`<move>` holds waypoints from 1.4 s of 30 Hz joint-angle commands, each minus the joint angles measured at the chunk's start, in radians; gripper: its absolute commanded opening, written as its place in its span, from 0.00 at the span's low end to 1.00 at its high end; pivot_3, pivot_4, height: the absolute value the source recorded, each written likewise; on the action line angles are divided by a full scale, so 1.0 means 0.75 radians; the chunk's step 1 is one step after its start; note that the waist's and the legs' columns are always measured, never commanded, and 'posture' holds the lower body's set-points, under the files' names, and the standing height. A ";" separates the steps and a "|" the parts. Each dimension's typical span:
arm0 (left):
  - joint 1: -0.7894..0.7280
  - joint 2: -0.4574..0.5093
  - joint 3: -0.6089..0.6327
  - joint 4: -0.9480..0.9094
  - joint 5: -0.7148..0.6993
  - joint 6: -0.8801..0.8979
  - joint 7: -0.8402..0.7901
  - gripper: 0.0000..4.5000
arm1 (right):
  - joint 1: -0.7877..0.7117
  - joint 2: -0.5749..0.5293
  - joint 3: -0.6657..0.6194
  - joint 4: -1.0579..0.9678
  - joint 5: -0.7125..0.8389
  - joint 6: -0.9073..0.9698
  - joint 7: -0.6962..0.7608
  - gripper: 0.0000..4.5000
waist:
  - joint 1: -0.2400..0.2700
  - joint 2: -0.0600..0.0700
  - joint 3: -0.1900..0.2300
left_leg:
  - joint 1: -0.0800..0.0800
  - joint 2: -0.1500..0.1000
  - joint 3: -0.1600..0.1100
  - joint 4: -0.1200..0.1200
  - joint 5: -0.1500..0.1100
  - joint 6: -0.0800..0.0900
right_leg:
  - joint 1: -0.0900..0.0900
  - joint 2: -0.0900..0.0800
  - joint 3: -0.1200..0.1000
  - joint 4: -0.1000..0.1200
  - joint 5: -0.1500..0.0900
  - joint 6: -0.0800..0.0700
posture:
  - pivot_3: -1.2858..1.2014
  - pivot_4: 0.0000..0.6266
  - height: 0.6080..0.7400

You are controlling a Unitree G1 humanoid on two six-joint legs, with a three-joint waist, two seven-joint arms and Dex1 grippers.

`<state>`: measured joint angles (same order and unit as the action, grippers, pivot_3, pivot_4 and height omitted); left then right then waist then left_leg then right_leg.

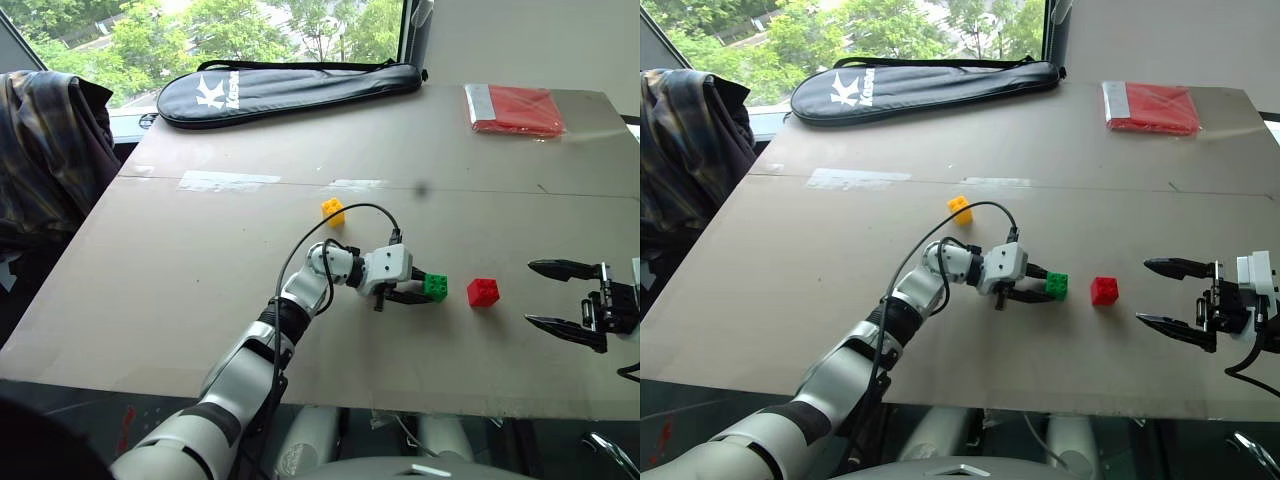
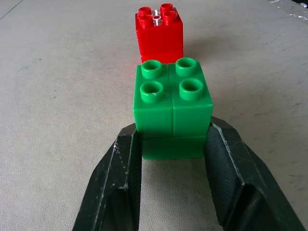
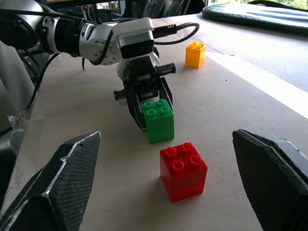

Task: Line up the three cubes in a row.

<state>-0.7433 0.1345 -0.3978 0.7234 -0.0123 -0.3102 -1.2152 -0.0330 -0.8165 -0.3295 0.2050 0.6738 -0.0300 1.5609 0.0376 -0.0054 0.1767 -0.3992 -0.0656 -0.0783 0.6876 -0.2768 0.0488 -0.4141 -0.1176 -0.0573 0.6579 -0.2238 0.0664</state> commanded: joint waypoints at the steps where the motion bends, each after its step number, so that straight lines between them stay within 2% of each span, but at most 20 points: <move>1: 0.017 -0.009 0.003 -0.011 0.005 0.023 -0.004 0.27 | -0.024 -0.022 -0.043 0.014 0.000 -0.039 0.060 1.00 | 0.000 0.000 0.000 | 0.000 0.000 0.000 0.000 0.000 0.000 | 0.000 0.000 0.000 0.000 0.000 0.000 | 0.52 0.24 0.65; 20: 0.010 -0.003 0.006 0.003 0.015 0.047 -0.018 0.27 | -0.043 -0.044 -0.024 0.071 -0.002 -0.088 0.071 1.00 | 0.000 0.000 0.000 | 0.000 0.000 0.000 0.000 0.000 0.000 | 0.000 0.000 0.000 0.000 0.000 0.000 | 0.52 0.24 0.65; 22: 0.015 -0.003 0.004 -0.002 0.011 0.050 -0.028 0.50 | -0.042 -0.046 -0.023 0.072 -0.003 -0.092 0.071 1.00 | -0.001 0.000 0.000 | 0.000 0.000 0.000 0.000 0.000 0.000 | 0.000 0.000 0.000 0.000 0.000 0.000 | 0.52 0.24 0.65; 23: 0.018 -0.002 0.005 -0.006 0.010 0.055 -0.031 0.55 | -0.041 -0.047 -0.021 0.073 -0.003 -0.095 0.071 1.00 | -0.001 0.000 0.000 | 0.000 0.000 0.000 0.000 0.000 0.000 | 0.000 0.000 0.000 0.000 0.000 0.000 | 0.52 0.24 0.65; 27: 0.021 -0.001 0.000 -0.015 0.023 0.055 -0.017 0.99 | -0.048 -0.047 -0.017 0.066 -0.008 -0.087 0.071 1.00 | -0.001 0.000 0.000 | 0.000 0.000 0.000 0.000 0.000 0.000 | 0.000 0.000 0.000 0.001 0.000 0.000 | 0.52 0.24 0.65; 33: 0.023 0.013 0.003 -0.027 0.039 0.055 0.004 1.00 | -0.043 -0.043 -0.019 0.048 -0.013 -0.080 0.069 1.00 | -0.001 0.001 -0.001 | 0.001 0.000 0.000 0.001 0.000 0.000 | 0.001 0.000 0.000 0.001 0.000 0.000 | 0.52 0.24 0.65; 36: 0.059 0.061 0.019 -0.105 0.019 0.079 -0.015 1.00 | -0.038 -0.041 -0.024 0.038 -0.010 -0.074 0.066 1.00 | -0.005 0.001 -0.001 | 0.001 0.000 0.000 0.001 0.000 0.000 | 0.001 0.000 0.000 0.001 0.000 0.000 | 0.52 0.24 0.65; 42: 0.254 0.208 0.094 -0.549 -0.115 0.308 -0.025 1.00 | -0.041 -0.018 -0.040 0.012 0.021 -0.044 0.038 1.00 | -0.040 0.001 -0.001 | 0.002 0.001 0.000 0.000 0.000 -0.001 | 0.000 0.000 0.002 0.002 0.000 0.000 | 0.52 0.24 0.65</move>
<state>-0.5751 0.2779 -0.3535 0.4123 -0.0531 -0.1256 -1.2309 -0.0567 -0.8296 -0.3299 0.2469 0.6662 -0.0672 1.5647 0.0074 -0.0045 0.1762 -0.3976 -0.0645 -0.0784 0.6873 -0.2767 0.0484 -0.4142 -0.1181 -0.0556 0.6595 -0.2237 0.0660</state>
